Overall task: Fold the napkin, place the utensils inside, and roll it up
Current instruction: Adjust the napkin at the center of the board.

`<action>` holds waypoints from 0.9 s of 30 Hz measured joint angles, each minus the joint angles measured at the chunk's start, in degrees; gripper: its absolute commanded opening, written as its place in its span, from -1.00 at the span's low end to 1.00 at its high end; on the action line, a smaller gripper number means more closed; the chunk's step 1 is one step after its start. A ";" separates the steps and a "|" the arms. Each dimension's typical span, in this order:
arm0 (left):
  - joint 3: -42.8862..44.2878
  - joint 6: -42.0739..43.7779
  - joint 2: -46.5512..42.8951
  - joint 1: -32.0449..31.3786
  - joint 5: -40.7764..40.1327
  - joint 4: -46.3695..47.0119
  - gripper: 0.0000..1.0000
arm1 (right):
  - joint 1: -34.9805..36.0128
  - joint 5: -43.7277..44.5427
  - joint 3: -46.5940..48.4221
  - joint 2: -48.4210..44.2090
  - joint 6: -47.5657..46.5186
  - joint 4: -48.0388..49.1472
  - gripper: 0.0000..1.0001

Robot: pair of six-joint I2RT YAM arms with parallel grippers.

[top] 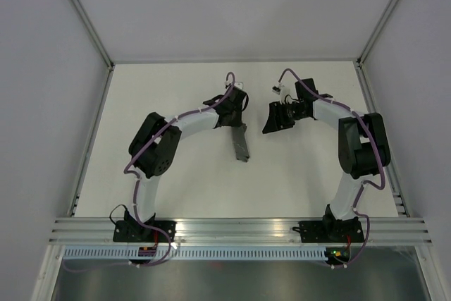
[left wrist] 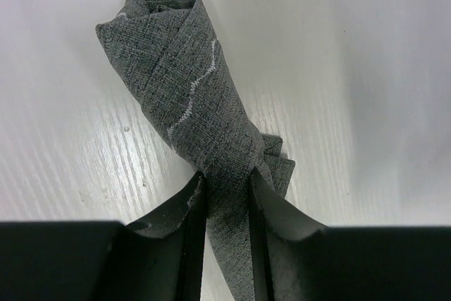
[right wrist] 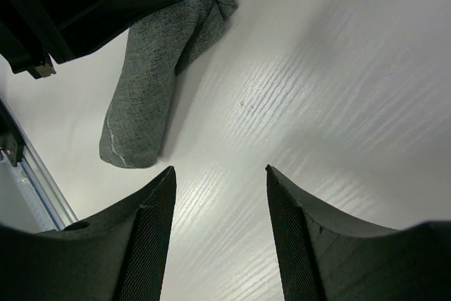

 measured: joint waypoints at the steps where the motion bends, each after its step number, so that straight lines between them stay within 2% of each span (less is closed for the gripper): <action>1: 1.53 2.01 0.85 0.00 0.17 -1.07 -0.86 | -0.04 0.35 0.00 -0.24 -0.26 -0.07 0.20; 11: 15.98 12.96 8.37 -0.07 -1.07 -12.55 -0.85 | -2.16 2.19 0.02 -0.94 -1.53 -0.42 0.20; 14: 19.82 14.05 10.25 -0.04 -1.77 -16.06 -0.78 | -3.13 2.62 0.15 -0.94 -1.70 -0.39 0.20; 20: 25.27 14.27 13.00 -0.28 -3.37 -21.59 -0.47 | -3.98 3.41 0.44 -0.94 -2.29 -0.37 0.20; 27: 28.15 14.25 14.45 -0.87 -4.76 -25.03 -0.21 | -3.98 5.05 0.85 -0.94 -2.49 -0.17 0.17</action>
